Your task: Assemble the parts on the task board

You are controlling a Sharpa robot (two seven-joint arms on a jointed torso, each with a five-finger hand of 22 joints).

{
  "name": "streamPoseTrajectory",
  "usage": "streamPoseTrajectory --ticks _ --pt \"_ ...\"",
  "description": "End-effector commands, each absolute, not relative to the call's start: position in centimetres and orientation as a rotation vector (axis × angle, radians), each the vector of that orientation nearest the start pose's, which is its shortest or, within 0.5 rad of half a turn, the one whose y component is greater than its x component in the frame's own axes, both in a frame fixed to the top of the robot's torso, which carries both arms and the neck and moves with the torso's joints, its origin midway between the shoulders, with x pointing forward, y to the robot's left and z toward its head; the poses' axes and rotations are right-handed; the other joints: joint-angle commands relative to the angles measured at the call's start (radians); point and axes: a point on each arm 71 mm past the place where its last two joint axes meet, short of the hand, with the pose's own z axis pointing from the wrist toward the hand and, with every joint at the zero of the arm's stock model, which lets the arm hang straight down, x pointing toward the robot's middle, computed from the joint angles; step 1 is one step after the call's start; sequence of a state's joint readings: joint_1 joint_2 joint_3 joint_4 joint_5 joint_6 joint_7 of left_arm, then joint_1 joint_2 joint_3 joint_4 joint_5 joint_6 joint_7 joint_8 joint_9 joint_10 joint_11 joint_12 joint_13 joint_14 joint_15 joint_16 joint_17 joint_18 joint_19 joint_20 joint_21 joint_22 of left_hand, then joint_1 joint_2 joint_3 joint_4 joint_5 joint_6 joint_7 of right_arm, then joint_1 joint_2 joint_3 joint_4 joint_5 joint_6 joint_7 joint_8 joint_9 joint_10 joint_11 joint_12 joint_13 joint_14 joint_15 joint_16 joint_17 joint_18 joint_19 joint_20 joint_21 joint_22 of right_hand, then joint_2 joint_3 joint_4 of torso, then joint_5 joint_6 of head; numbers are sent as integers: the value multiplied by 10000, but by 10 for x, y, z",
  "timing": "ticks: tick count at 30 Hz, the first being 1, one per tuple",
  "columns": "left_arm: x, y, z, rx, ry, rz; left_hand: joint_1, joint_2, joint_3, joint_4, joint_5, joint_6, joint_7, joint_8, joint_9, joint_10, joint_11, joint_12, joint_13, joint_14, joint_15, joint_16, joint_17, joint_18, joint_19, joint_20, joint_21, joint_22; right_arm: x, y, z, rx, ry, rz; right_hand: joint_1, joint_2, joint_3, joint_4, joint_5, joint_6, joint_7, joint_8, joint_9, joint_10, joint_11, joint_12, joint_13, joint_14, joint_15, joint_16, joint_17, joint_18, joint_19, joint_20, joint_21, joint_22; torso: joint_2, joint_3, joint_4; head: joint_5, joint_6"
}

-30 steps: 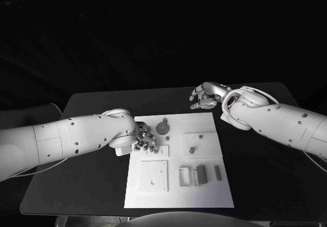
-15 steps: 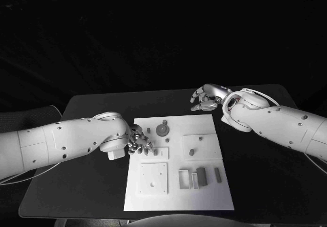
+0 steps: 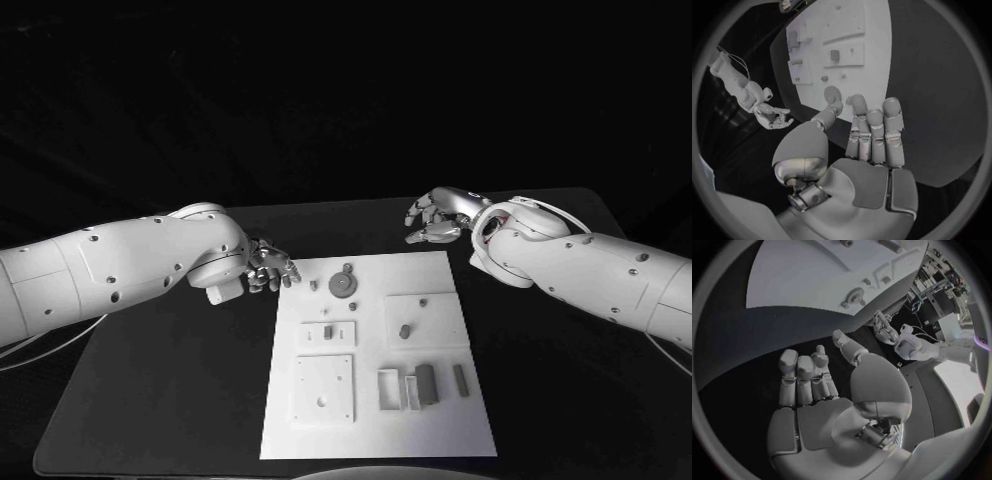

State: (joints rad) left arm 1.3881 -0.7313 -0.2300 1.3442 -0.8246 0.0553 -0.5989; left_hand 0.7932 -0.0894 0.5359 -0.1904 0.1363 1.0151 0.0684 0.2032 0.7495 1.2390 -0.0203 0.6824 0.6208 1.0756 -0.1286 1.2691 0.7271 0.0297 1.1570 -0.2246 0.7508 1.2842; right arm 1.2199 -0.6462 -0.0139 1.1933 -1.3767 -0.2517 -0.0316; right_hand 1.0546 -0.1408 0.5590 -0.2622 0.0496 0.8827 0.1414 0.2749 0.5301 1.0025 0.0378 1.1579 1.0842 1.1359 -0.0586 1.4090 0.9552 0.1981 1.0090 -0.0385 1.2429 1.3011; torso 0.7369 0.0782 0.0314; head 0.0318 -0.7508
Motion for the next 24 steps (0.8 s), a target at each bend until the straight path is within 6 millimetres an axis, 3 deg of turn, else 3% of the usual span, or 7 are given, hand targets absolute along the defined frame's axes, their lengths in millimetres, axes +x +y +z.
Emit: streamPoseTrajectory --ticks 1,3,4,8,24 --pt "522 223 -210 -4361 23311 -2953 -249 -20 -51 142 -92 -245 288 -72 -81 -66 54 -74 -65 -44 81 -78 -61 450 -82 57 -111 -36 548 -193 -188 -895 17007 6197 -3 -35 -38 -6 -7 22 90 -46 0 -98 9 -7 -15 10 -89 -39 -13 637 -9 -46 -68 -14 14 -1 0 12 29" --pt "526 220 -209 -3826 23012 -2641 -318 -57 -50 202 -338 -320 320 -128 -136 -188 95 -143 -119 -144 126 -150 -111 454 -183 87 -199 -68 548 -192 -188 -890 16982 6208 -3 -35 -38 -5 -7 21 90 -47 0 -98 9 -7 -15 10 -89 -39 -13 637 -9 -46 -68 -14 22 6 -17 25 27" --pt "528 219 -208 -3498 22888 -2456 -452 -225 -61 281 -635 -548 427 -263 -223 -515 201 -329 -221 -410 240 -353 -220 422 -446 177 -387 -133 548 -192 -188 -893 16982 6212 -6 -37 -39 -3 -8 16 91 -51 -1 -99 10 -6 -16 10 -88 -39 -13 637 -9 -45 -69 -14 20 7 -20 20 39" --pt "539 213 -209 -3260 22806 -2259 -660 -804 86 717 -887 -796 596 -408 -400 -727 352 -397 -319 -635 391 -479 -370 469 -644 350 -619 -235 548 -191 -188 -892 16976 6214 -19 -51 -43 6 -8 -5 97 -64 -6 -106 15 -3 -22 5 -85 -41 -14 637 -11 -41 -72 -15 22 7 -20 30 51" --pt "551 196 -224 -3067 23130 -2106 -690 -840 122 944 -874 -836 621 -421 -467 -801 392 -384 -349 -660 428 -436 -412 503 -639 404 -641 -229 548 -187 -188 -940 16965 6297 -33 -72 -43 25 -7 -44 109 -88 -14 -125 26 0 -33 -8 -74 -47 -16 637 -18 -35 -82 -16 68 18 -58 19 79"
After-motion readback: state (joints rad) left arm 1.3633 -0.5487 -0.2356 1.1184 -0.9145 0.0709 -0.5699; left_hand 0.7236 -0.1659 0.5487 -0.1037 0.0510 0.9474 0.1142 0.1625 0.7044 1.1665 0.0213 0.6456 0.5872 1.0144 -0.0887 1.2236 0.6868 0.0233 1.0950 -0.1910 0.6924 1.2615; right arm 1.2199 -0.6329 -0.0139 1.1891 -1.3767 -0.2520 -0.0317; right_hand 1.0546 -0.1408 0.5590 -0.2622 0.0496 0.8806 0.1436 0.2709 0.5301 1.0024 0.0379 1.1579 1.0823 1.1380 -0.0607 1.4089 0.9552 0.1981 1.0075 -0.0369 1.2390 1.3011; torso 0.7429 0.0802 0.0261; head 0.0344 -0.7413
